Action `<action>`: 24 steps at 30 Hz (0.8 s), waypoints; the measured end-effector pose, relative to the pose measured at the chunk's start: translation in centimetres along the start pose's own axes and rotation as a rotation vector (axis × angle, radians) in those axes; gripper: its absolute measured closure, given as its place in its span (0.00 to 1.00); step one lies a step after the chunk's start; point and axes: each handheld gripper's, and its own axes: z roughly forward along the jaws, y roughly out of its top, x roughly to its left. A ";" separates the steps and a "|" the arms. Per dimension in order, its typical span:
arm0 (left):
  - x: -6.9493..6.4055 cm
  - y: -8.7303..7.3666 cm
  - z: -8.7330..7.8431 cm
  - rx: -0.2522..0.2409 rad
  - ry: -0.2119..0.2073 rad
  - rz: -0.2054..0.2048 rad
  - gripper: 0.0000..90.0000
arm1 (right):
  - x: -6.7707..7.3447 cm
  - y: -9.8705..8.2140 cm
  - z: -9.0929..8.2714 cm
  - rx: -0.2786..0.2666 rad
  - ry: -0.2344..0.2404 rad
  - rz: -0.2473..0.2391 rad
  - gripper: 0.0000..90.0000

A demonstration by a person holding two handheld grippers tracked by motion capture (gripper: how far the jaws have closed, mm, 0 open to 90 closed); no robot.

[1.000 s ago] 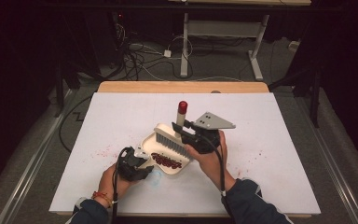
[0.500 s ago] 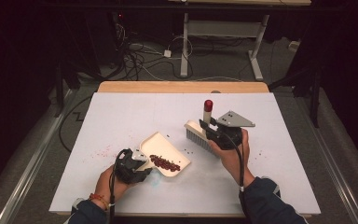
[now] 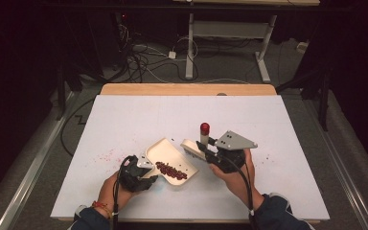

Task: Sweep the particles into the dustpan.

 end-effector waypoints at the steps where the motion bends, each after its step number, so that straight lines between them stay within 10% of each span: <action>1: 0.0 0.0 0.0 0.000 0.000 0.000 0.71 | 0.4 0.0 -0.1 -0.009 0.008 0.003 0.79; 7: 0.1 -0.1 0.1 -0.001 -0.002 0.000 0.71 | 2.6 0.4 -0.3 -0.042 0.083 -0.010 0.79; 24: 0.4 -0.3 0.0 -0.004 -0.010 -0.003 0.71 | 2.1 0.9 -1.1 -0.066 0.109 -0.013 0.79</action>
